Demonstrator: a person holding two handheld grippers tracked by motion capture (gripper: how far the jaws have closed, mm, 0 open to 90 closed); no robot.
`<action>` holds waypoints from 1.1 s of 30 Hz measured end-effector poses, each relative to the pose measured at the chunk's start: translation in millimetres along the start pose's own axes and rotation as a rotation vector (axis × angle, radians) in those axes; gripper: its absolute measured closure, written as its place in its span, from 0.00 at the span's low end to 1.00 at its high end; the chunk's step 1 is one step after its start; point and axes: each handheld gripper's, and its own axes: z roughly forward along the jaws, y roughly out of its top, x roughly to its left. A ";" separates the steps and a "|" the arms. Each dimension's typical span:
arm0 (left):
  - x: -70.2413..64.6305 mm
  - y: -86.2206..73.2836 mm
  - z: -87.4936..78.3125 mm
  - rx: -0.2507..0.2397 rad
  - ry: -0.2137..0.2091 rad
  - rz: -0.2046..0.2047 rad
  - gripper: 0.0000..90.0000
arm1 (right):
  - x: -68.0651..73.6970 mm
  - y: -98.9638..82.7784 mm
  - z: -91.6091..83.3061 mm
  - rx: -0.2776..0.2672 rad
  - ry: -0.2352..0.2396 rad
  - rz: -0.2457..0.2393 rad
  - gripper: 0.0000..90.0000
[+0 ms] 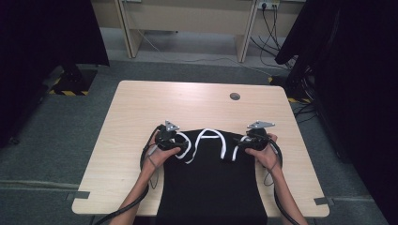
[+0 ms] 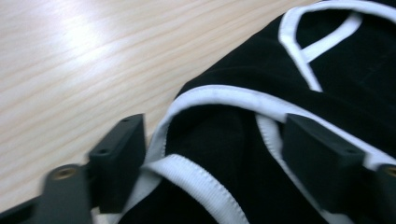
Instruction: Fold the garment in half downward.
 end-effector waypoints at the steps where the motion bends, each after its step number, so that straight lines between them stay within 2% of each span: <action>1: -1.2 -0.1 -0.6 -0.002 -0.011 0.007 0.33 | 0.4 0.0 -0.8 0.000 0.008 -0.006 0.43; 3: -3.4 -1.3 -1.6 -0.016 -0.026 0.012 0.43 | 1.7 -0.5 -2.3 -0.003 0.023 -0.013 0.54; 7: -5.1 -3.7 -3.2 -0.033 -0.043 0.010 0.57 | 2.8 -1.2 -4.2 -0.008 0.057 -0.019 0.75; 9: -5.0 -3.9 -3.5 -0.037 -0.048 0.002 0.64 | 3.0 -3.4 -4.6 -0.022 0.079 -0.011 0.84; 11: -5.3 -3.9 -3.5 -0.037 -0.056 -0.004 0.70 | 3.7 -5.4 -4.9 -0.033 0.093 -0.003 0.88; 14: -6.7 -4.2 -3.8 -0.038 -0.068 -0.015 0.79 | 3.4 -6.0 -5.6 -0.030 0.101 0.010 0.90; 18: -8.1 -4.4 -4.0 -0.040 -0.076 -0.026 0.85 | 6.5 -4.2 -6.8 -0.016 0.096 -0.011 0.91; 22: -12.6 -4.7 -4.8 -0.049 -0.063 -0.003 0.87 | 6.1 -3.9 -7.9 -0.022 0.103 -0.010 0.91; 27: -14.1 -1.7 -6.1 -0.059 -0.071 -0.005 0.88 | 4.5 -1.7 -12.4 -0.045 0.116 -0.010 0.92; 33: -10.9 10.6 -11.4 -0.078 -0.071 -0.008 0.89 | 2.4 1.5 -16.1 -0.059 0.121 -0.010 0.92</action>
